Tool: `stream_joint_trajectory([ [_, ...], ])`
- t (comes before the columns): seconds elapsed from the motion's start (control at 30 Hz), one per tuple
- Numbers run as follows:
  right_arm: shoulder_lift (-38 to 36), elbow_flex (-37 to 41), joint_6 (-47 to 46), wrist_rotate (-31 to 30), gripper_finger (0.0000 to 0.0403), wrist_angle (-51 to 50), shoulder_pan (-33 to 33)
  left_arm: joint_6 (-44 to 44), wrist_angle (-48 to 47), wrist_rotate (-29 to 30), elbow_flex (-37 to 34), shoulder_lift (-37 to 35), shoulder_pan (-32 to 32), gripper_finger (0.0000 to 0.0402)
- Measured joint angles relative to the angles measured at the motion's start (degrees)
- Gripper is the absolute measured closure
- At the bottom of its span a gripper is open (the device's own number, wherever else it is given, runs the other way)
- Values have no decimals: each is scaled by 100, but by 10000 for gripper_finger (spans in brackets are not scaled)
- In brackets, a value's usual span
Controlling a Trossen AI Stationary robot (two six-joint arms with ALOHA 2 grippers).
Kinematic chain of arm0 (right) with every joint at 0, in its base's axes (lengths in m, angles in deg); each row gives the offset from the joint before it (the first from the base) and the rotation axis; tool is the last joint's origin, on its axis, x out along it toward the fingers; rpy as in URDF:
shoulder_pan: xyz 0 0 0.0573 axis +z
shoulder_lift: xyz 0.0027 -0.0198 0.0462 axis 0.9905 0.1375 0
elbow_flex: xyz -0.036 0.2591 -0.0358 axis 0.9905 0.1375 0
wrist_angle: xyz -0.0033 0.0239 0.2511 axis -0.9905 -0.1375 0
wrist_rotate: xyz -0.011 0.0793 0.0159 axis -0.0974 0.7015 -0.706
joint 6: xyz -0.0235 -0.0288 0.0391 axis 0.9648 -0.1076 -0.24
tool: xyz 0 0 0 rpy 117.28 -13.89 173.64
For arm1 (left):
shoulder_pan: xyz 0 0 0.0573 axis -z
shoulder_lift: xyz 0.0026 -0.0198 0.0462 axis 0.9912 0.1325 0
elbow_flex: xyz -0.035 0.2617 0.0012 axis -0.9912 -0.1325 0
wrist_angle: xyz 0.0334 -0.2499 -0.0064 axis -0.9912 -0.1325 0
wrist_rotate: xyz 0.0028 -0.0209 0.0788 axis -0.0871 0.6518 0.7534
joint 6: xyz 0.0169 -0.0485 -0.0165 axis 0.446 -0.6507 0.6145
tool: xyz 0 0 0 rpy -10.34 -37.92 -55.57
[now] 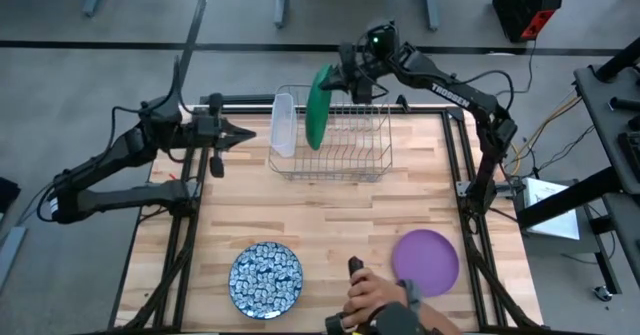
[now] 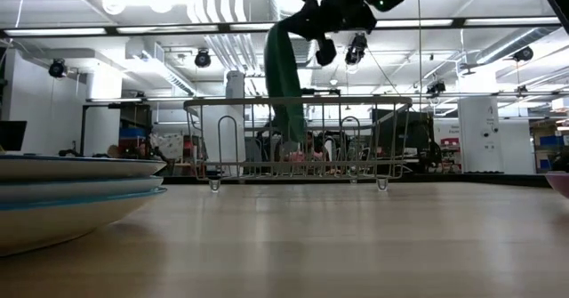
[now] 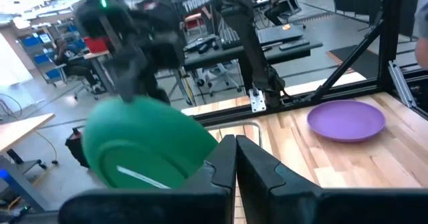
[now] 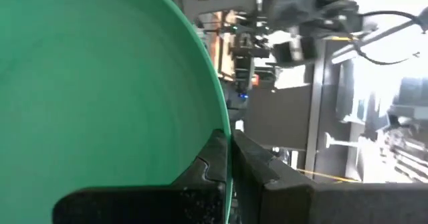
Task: Sort dishes
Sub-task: Put the green plate into the dish rack
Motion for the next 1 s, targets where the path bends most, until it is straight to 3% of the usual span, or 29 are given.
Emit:
stream_joint_trajectory([
  [0.27, 0, 531, 349, 356, 403, 488, -53, 85, -74, 15, -2, -109, 0, 401],
  [0.47, -9, 930, 545, 550, 403, 1184, -64, 152, -256, 415, -8, -114, 0, 401],
  [1.0, -55, 1030, 474, 632, 401, 560, -413, 172, -274, 444, -17, -114, 0, 401],
])
